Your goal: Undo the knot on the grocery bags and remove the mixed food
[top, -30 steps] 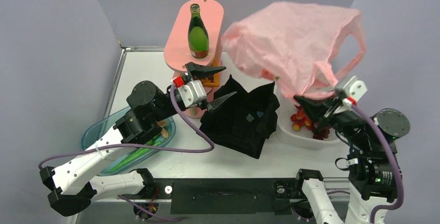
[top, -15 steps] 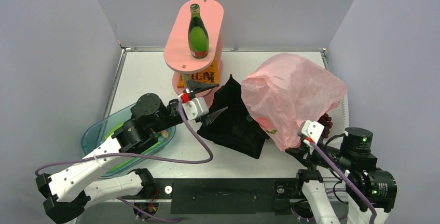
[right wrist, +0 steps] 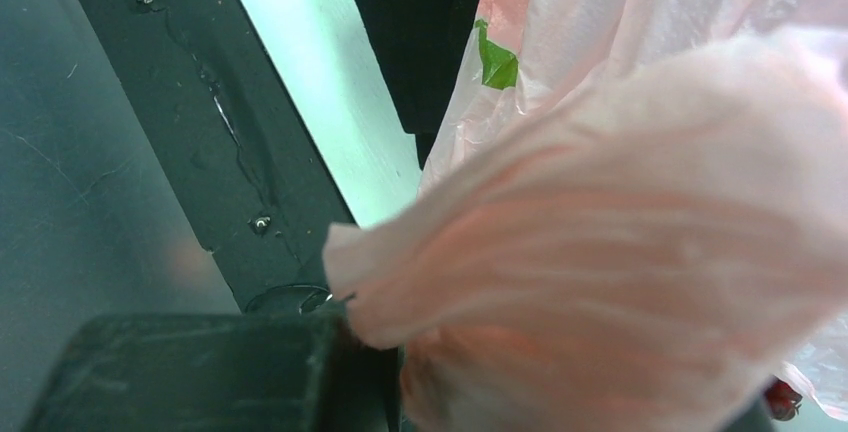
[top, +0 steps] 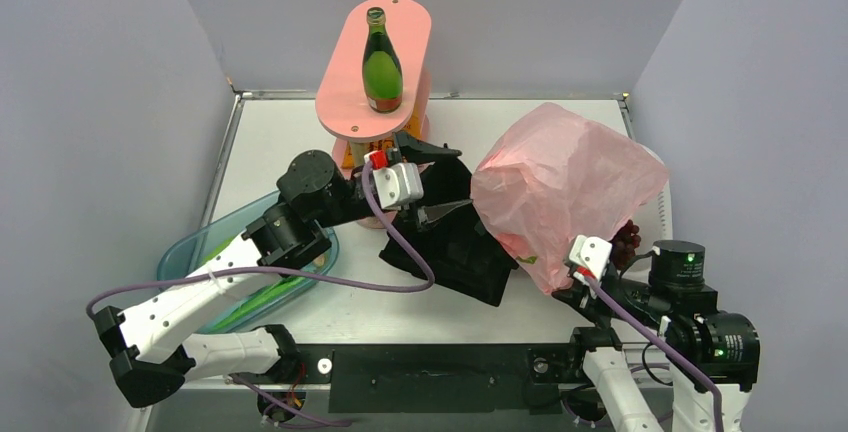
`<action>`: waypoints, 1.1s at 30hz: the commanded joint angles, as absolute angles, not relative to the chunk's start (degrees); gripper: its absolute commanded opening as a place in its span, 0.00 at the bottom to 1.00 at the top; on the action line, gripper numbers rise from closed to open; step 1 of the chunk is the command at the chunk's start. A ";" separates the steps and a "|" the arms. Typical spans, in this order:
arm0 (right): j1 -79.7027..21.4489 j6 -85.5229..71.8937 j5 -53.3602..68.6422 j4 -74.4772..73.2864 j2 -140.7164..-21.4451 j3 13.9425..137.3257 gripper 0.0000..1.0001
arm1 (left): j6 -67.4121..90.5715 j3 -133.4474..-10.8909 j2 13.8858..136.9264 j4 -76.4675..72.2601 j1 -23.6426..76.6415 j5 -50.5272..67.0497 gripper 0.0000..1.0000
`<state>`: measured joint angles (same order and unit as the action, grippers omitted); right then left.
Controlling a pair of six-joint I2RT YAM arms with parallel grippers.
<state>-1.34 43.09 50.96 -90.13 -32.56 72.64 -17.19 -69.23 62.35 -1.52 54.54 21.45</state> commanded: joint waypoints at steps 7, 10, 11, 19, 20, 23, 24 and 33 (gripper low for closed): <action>-2.27 45.93 50.94 -90.09 -34.03 71.90 0.00 | -4.83 -78.67 72.17 -10.16 56.04 26.15 0.67; -2.28 46.70 50.39 -90.00 -34.18 72.08 0.00 | -3.77 -81.19 74.66 -7.22 56.90 22.87 0.53; -2.28 46.48 50.16 -89.96 -34.58 73.02 0.00 | -4.26 -81.69 75.29 -6.33 56.96 23.71 0.40; -2.02 16.67 46.50 -80.07 -45.23 99.17 0.71 | -12.80 -71.31 66.55 -7.63 51.98 19.48 0.00; -2.02 17.81 44.96 -80.90 -46.09 103.19 0.72 | -12.45 -71.34 66.63 -7.42 50.57 19.72 0.00; -2.26 20.55 34.00 -81.16 -45.41 106.33 0.75 | -14.50 -70.31 66.87 -9.03 49.84 20.30 0.00; -2.28 21.07 31.94 -80.97 -44.53 106.69 0.76 | -15.18 -70.31 67.05 -9.26 49.79 20.35 0.00; -2.04 11.83 45.36 -55.83 -44.55 103.40 0.84 | -37.70 -66.39 63.36 -5.58 52.71 38.67 0.00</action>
<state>-1.98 16.99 36.14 -72.03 -42.70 106.41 -24.75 -66.15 65.84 -7.22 50.24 28.88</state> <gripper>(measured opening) 0.837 0.004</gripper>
